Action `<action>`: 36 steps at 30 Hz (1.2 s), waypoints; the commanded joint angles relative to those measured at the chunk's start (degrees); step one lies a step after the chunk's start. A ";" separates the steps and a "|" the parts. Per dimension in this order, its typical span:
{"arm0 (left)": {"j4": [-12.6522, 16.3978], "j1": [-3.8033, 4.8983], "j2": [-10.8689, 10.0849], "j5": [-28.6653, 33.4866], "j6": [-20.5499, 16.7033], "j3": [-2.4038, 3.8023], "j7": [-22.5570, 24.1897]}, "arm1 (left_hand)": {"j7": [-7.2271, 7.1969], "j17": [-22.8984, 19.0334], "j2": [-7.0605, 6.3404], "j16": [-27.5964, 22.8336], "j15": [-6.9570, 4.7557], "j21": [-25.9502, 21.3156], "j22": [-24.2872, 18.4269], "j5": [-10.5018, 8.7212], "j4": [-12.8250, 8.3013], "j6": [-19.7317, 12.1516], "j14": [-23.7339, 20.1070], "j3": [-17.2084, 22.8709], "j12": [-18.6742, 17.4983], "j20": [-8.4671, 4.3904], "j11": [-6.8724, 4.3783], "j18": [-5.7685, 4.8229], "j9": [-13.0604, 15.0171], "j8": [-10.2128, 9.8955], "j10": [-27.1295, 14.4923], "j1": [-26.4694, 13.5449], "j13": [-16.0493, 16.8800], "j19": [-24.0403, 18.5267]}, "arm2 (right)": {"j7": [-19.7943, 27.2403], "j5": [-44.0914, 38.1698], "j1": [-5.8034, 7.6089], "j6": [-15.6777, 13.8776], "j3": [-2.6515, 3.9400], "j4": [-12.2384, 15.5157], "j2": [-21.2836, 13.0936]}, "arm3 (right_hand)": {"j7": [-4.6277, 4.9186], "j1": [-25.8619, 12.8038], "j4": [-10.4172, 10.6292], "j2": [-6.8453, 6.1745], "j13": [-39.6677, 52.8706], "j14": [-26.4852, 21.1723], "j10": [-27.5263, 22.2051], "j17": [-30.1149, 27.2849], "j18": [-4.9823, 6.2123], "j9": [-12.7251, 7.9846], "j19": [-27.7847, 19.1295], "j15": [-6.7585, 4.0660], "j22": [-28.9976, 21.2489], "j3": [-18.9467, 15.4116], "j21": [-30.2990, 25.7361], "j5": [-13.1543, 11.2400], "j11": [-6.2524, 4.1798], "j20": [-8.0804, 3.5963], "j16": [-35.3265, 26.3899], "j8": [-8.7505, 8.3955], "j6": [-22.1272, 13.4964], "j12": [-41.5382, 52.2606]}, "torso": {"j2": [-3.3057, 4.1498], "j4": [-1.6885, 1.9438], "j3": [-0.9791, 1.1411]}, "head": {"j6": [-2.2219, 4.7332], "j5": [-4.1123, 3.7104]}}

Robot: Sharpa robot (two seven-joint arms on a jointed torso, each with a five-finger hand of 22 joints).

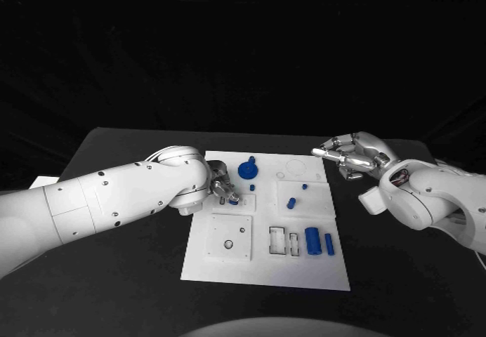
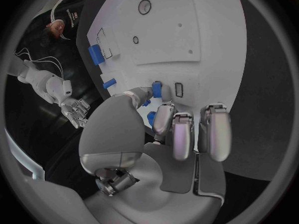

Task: Assemble the parts on the task board

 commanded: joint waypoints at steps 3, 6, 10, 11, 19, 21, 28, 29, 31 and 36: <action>-0.35 -0.13 0.37 -0.15 1.73 -0.12 -0.23 | -0.99 15.09 0.12 0.17 -0.65 0.39 7.74 0.18 -8.53 0.56 5.92 8.66 0.56 -0.53 -0.31 -1.03 0.22 0.16 0.51 -1.34 0.32 3.60 | 0.50 -0.09 -0.05 0.82 0.01 0.04 0.04 | 0.13 0.21 -0.09 0.56 21.91 5.98 6.47 15.10 -0.44 -0.07 -0.24 0.30 0.52 -0.43 -0.24 -0.04 0.02 0.39 0.23 -0.34 0.17 24.37 | -0.01 0.02 0.03 | -0.11 -0.01; -0.57 -0.12 0.52 -0.15 1.93 -0.11 -0.24 | -1.40 15.09 0.24 0.17 -0.88 0.43 7.86 0.07 -7.86 0.87 5.92 7.39 0.69 -0.73 -0.61 -1.05 0.33 0.11 0.65 -2.50 0.48 3.64 | 0.52 -0.09 -0.05 0.84 0.01 0.01 0.08 | 0.13 0.22 -0.10 0.56 21.91 5.98 6.47 15.10 -0.40 -0.07 -0.31 0.30 0.38 -0.43 -0.32 -0.03 0.02 0.39 0.23 -0.36 0.18 24.37 | -0.01 -0.05 0.03 | -0.13 0.05; -0.93 -0.11 0.79 -0.14 2.29 -0.11 -0.25 | -1.66 15.09 0.49 0.17 -1.10 0.41 7.88 0.01 -7.08 1.28 5.92 5.89 0.80 -0.95 -0.80 -1.05 0.38 -0.03 0.71 -3.68 0.68 3.65 | 0.41 -0.10 -0.05 1.19 0.01 0.01 0.11 | 0.17 0.28 -0.16 0.55 21.78 5.98 6.36 15.10 -0.27 -0.09 -0.63 0.33 -0.15 -0.49 -0.66 -0.04 0.04 0.42 0.23 -0.58 0.16 24.23 | 0.00 0.02 0.06 | -0.13 0.04; -1.01 -0.10 0.85 -0.14 2.37 -0.11 -0.25 | -1.71 15.09 0.55 0.17 -1.14 0.43 7.92 0.01 -6.93 1.38 5.92 5.58 0.84 -0.99 -0.84 -1.06 0.39 -0.07 0.73 -3.90 0.74 3.67 | 0.40 -0.11 -0.05 1.27 0.01 0.02 0.12 | 0.20 0.29 -0.18 0.55 21.66 5.98 6.27 15.10 -0.24 -0.09 -0.72 0.34 -0.28 -0.53 -0.75 -0.07 0.07 0.43 0.23 -0.68 0.15 24.11 | 0.00 0.02 0.05 | -0.11 0.04; -1.71 -0.06 1.28 -0.14 3.26 -0.11 -0.30 | -1.95 15.09 0.73 0.17 -1.33 0.54 8.18 0.00 -5.89 2.05 5.92 3.42 1.13 -1.19 -1.05 -1.11 0.38 -0.33 0.88 -5.40 1.17 3.75 | 0.44 -0.08 -0.05 1.44 0.01 0.03 0.11 | 0.26 0.30 -0.20 0.61 21.41 5.98 6.06 15.10 -0.16 -0.10 -0.94 0.39 -0.62 -0.61 -0.97 -0.12 0.12 0.47 0.23 -0.93 0.15 23.85 | -0.02 0.05 0.05 | -0.17 -0.15; -1.95 -0.06 1.38 -0.14 3.55 -0.11 -0.32 | -2.03 15.09 0.71 0.17 -1.38 0.57 8.26 -0.02 -5.37 2.36 5.92 2.24 1.23 -1.25 -1.11 -1.13 0.36 -0.48 0.93 -6.12 1.33 3.78 | 0.48 -0.06 -0.05 1.46 0.01 0.02 0.09 | 0.27 0.33 -0.22 0.67 21.37 5.98 6.02 15.10 -0.15 -0.10 -0.99 0.40 -0.67 -0.61 -1.01 -0.06 0.13 0.49 0.23 -1.02 0.18 23.79 | -0.03 0.03 0.05 | -0.25 -0.12; -2.54 -0.05 1.67 -0.23 4.21 -0.12 -0.34 | -2.10 15.09 0.96 0.17 -1.46 0.62 8.40 -0.03 -4.42 2.84 5.92 0.21 1.43 -1.34 -1.17 -1.16 0.35 -0.71 1.05 -7.20 1.64 3.83 | 0.57 -0.02 -0.05 1.54 0.01 0.04 0.08 | 0.28 0.38 -0.25 0.73 21.26 5.98 5.93 15.10 -0.12 -0.10 -1.06 0.42 -0.77 -0.62 -1.08 0.05 0.15 0.51 0.23 -1.16 0.21 23.68 | 0.00 0.03 0.03 | -0.23 -0.12; -2.61 -0.04 1.72 -0.23 4.32 -0.12 -0.35 | -2.10 15.09 0.97 0.17 -1.46 0.62 8.40 -0.02 -4.41 2.85 5.92 0.18 1.44 -1.35 -1.17 -1.16 0.35 -0.71 1.05 -7.21 1.65 3.83 | 0.59 -0.01 -0.05 1.55 0.01 0.05 0.08 | 0.28 0.38 -0.25 0.73 21.26 5.98 5.93 15.10 -0.12 -0.10 -1.06 0.42 -0.77 -0.62 -1.08 0.05 0.15 0.51 0.23 -1.16 0.21 23.68 | 0.01 0.03 0.03 | -0.24 -0.11; -2.73 -0.04 1.79 -0.23 4.51 -0.12 -0.36 | -2.11 15.09 0.99 0.17 -1.46 0.64 8.44 -0.02 -4.36 2.87 5.92 0.08 1.48 -1.35 -1.17 -1.17 0.36 -0.71 1.08 -7.25 1.71 3.85 | 0.62 0.03 -0.05 1.58 0.01 0.06 0.08 | 0.29 0.39 -0.26 0.74 21.13 5.98 5.82 15.10 -0.10 -0.10 -1.11 0.43 -0.85 -0.63 -1.14 0.06 0.15 0.52 0.23 -1.20 0.21 23.54 | 0.02 0.02 0.01 | -0.27 -0.10; -3.01 -0.04 1.93 -0.26 4.96 -0.12 -0.38 | -2.16 15.09 0.99 0.17 -1.49 0.76 8.63 -0.05 -4.08 3.10 5.92 -0.70 1.68 -1.38 -1.22 -1.21 0.42 -0.69 1.21 -7.58 1.96 3.91 | 0.66 0.13 -0.05 1.64 0.01 0.08 0.05 | 0.29 0.40 -0.26 0.74 21.04 5.98 5.75 15.10 -0.08 -0.10 -1.16 0.43 -0.93 -0.63 -1.19 0.06 0.15 0.52 0.23 -1.22 0.21 23.45 | 0.04 0.06 -0.02 | -0.38 -0.18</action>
